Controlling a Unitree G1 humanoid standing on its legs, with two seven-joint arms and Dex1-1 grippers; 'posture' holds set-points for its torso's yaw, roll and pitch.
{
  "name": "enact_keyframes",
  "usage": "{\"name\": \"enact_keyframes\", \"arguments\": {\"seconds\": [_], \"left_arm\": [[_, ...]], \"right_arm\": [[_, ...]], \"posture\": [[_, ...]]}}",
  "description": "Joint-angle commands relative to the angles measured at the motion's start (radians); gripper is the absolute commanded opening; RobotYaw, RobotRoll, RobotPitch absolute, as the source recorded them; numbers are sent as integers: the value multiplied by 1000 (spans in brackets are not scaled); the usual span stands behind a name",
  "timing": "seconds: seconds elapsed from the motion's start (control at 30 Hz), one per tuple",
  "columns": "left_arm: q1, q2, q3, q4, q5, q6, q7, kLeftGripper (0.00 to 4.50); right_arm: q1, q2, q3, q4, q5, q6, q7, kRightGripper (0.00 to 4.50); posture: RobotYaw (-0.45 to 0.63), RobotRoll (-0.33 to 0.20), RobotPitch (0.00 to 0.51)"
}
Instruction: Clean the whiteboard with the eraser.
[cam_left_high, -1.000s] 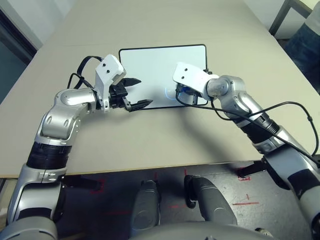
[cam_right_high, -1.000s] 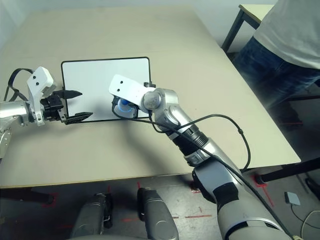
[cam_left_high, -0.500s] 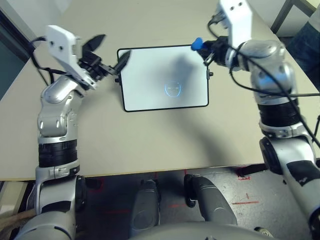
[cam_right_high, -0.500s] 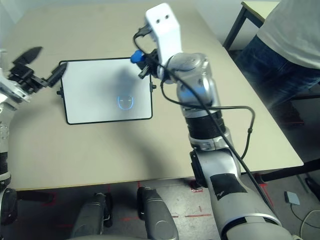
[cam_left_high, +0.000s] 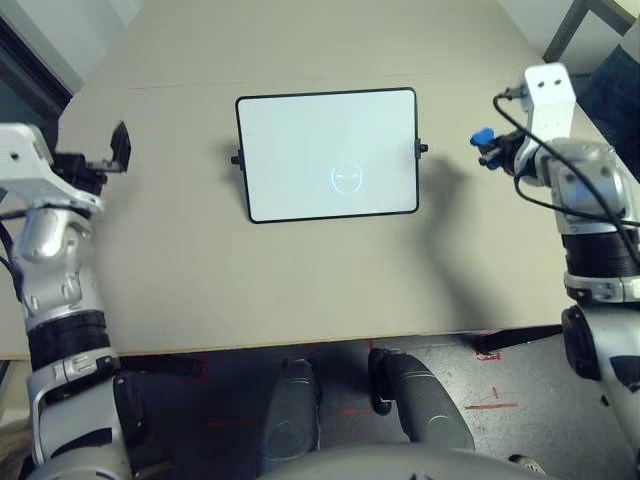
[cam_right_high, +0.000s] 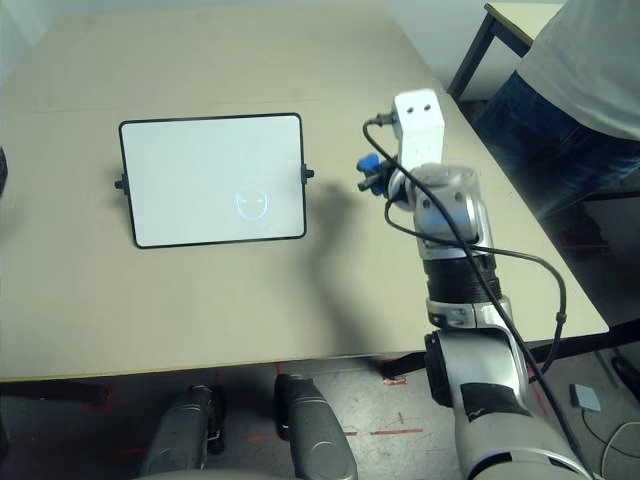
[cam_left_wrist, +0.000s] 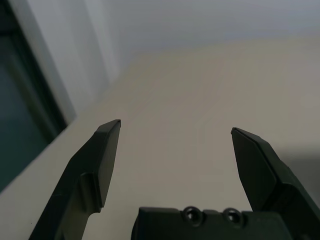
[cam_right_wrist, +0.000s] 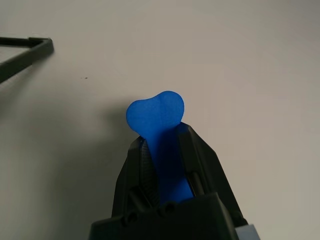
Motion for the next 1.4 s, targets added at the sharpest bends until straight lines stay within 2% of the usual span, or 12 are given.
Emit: {"name": "enact_keyframes", "arguments": {"seconds": [0.03, 0.47, 0.5, 0.53, 0.63, 0.8, 0.87, 0.93, 1.0, 1.07, 1.23, 1.4], "left_arm": [[9, -17, -26, 51, -1, -6, -8, 4500], [-37, -28, -70, 65, -11, 8, -24, 4500], [-40, -29, -73, 66, -12, 7, -23, 4500], [-44, -31, -75, 64, -13, 9, -23, 4500], [-50, -34, -81, 54, -17, 15, -22, 4500], [-51, -40, -85, 9, -31, 32, -24, 4500], [-50, -39, -84, -3, -35, 36, -24, 4500], [-57, -32, -72, -4, -40, 29, -20, 4500], [-63, -19, -57, 12, -39, 9, -8, 4500], [-71, -6, -41, 42, -42, -11, 7, 4500], [-76, 17, -13, 123, -47, -41, 29, 4500], [-58, 25, 2, 184, -58, -38, 29, 4500]], "right_arm": [[11, 8, 6, 59, 15, -9, -35, 765], [35, 41, -14, 75, 65, 98, -94, 765], [37, 41, -16, 76, 69, 96, -99, 1495], [40, 40, -26, 68, 76, 97, -103, 1682], [39, 35, -54, 39, 100, 122, -109, 2699], [46, -4, -168, -139, 189, 235, -89, 4372], [44, -11, -211, -185, 219, 242, -96, 4441], [38, -8, -294, -209, 243, 145, -135, 4441], [56, 1, -361, -186, 256, -35, -181, 4441], [109, -10, -363, -124, 239, -232, -199, 4441], [183, 15, -401, 77, 245, -557, -285, 4441], [169, 29, -419, 377, 252, -852, -359, 4441]], "posture": [[76, 0, 157], [72, 0, 146], [71, 0, 145], [71, 0, 144], [71, 0, 143], [62, 0, 140], [58, 0, 141], [48, 0, 144], [42, 0, 145], [39, 0, 147], [45, 0, 153], [65, 0, 151]]}}
